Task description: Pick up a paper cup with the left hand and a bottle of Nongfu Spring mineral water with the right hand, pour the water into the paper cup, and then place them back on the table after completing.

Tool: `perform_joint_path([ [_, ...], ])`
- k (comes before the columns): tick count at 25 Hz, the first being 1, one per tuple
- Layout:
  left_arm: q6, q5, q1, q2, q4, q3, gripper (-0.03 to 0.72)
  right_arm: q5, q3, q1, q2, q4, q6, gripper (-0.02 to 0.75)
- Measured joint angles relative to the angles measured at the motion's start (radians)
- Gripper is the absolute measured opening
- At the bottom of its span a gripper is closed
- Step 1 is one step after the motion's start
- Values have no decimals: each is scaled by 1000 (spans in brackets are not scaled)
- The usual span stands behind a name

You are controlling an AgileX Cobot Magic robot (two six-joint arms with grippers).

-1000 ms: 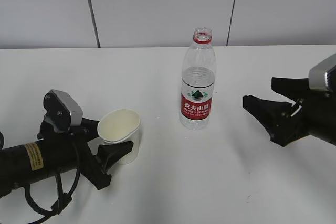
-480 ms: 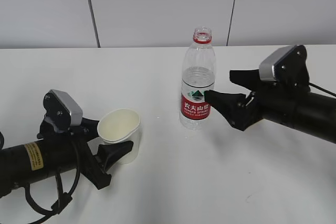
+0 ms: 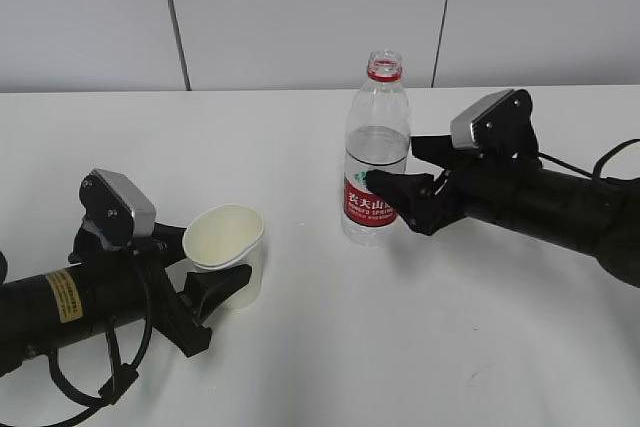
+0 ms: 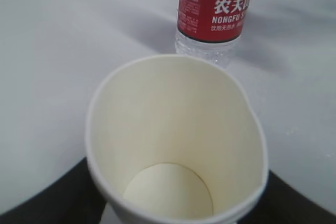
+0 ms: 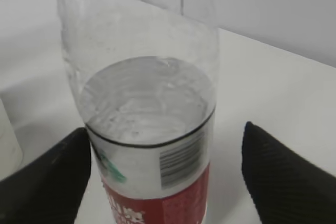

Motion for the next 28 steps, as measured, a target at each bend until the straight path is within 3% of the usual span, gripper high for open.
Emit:
perform_joint_path([
  [17, 2, 2, 0, 0, -7, -1, 429, -58, -66, 26, 135, -12, 8, 666],
  [28, 2, 4, 0, 0, -56, -3, 429, -85, -194, 34, 238, -6, -8, 661],
])
